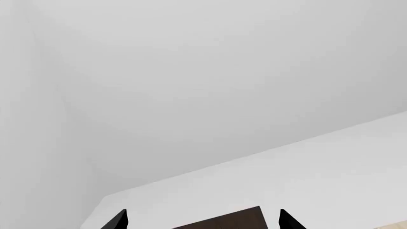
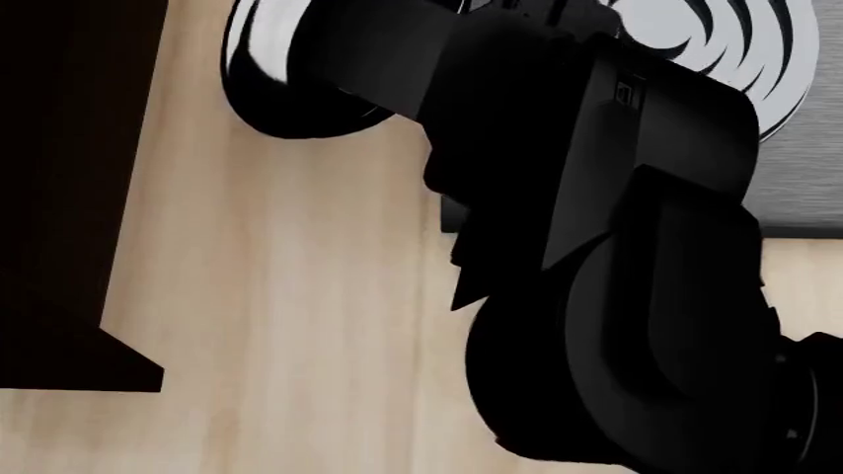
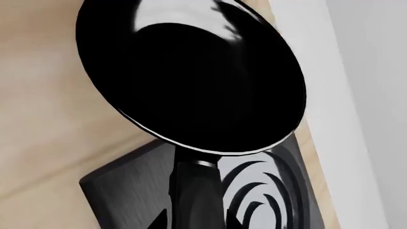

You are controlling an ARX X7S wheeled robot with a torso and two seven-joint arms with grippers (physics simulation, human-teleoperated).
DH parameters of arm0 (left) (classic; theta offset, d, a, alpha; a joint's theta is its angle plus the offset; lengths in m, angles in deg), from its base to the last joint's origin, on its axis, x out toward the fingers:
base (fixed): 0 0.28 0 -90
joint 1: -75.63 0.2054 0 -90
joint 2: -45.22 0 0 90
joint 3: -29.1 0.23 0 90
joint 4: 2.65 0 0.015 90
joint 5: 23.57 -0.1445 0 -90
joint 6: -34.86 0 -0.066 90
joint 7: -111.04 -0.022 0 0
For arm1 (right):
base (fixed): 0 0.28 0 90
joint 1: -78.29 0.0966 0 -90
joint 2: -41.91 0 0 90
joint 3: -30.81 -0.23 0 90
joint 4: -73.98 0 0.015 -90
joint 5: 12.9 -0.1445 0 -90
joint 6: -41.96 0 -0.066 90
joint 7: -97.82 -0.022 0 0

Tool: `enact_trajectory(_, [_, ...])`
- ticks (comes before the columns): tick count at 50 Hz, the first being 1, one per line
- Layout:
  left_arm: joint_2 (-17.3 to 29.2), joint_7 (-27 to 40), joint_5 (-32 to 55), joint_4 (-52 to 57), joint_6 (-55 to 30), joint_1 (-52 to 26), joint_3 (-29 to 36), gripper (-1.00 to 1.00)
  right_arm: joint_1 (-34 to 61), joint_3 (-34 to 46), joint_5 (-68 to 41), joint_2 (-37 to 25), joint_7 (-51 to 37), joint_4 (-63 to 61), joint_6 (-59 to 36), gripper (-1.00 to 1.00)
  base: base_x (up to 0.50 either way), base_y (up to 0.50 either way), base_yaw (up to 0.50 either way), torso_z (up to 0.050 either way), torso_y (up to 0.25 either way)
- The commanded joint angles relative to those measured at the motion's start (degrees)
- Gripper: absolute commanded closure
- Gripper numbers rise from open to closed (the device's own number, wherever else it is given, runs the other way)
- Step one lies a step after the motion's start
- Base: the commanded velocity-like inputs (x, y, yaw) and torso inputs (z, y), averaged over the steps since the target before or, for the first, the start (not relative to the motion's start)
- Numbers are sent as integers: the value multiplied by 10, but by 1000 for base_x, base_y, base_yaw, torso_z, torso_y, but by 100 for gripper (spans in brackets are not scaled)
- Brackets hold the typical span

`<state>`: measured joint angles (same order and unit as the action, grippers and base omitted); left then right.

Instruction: Put the frying pan under the cabinet shelf.

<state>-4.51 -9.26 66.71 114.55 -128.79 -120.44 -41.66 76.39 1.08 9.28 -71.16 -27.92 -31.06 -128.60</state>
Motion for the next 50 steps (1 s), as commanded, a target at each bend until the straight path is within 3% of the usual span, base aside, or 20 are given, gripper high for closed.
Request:
enact_trajectory(1, [1,1,-1,1,4,1,5,-100,-18,-14,33,-4,-26,16,32,100,0,0,0,0,10])
enact_trajectory(30, [20,-13,-15,14,20,32,8,-100,-93,-77,-7,55,-97,102,124,100,0,0,0,0,1])
enact_trajectory(50, [25,-23,-26,16,30,42,12,-100,-108,-50,-5,48,-65,27,71,100,0,1,1,0,1])
